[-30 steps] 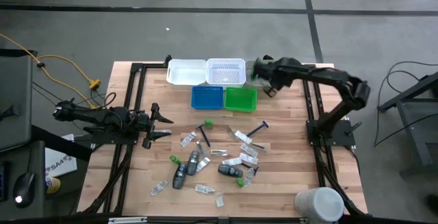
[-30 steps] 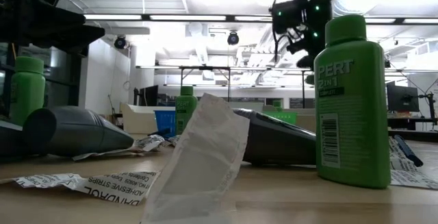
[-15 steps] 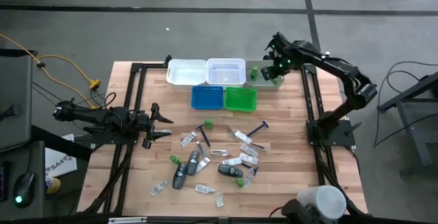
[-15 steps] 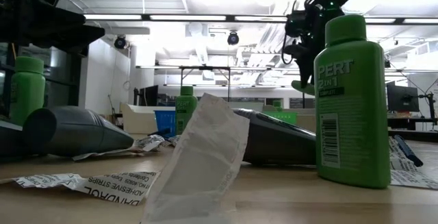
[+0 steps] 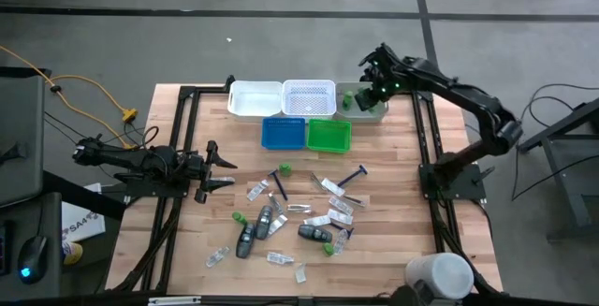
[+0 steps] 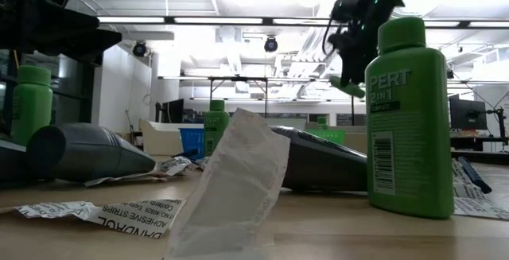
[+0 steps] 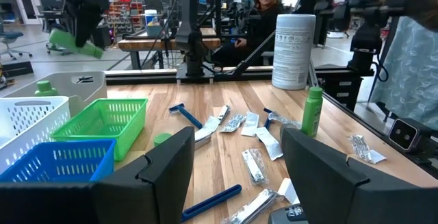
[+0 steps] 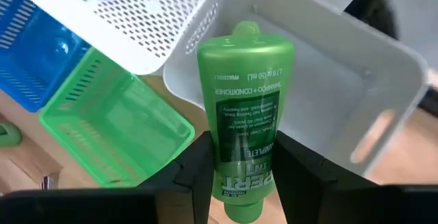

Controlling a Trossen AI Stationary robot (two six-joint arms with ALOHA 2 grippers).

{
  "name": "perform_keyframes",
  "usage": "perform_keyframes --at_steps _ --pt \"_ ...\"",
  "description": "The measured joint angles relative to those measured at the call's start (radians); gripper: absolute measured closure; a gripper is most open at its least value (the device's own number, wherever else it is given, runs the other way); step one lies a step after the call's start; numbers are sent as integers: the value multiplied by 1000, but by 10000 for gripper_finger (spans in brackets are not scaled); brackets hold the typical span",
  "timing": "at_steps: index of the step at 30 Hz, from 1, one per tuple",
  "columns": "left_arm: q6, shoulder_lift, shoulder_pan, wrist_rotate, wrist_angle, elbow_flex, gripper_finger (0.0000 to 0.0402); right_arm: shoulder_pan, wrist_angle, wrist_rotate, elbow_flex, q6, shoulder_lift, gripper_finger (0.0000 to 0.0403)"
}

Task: Pick & Place Travel size toiletries
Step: Put the green shampoo bottle into the gray bin

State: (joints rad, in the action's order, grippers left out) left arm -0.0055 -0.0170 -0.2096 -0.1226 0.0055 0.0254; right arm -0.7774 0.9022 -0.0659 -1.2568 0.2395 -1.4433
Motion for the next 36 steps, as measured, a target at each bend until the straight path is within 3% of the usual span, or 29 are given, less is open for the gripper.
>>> perform_keyframes --at_steps 7,13,20,27,36 --pt "0 0 0 0 0 0 181 149 -19 124 18 41 138 283" --pt "0 0 0 0 0 0 181 369 -186 278 239 164 304 283" --pt "0 0 0 0 0 0 181 634 -655 464 567 294 462 284" --pt "0 0 0 0 0 0 181 822 -1176 671 798 228 450 284" --pt "0 0 0 -20 46 0 181 1013 -1684 960 1103 197 436 284"
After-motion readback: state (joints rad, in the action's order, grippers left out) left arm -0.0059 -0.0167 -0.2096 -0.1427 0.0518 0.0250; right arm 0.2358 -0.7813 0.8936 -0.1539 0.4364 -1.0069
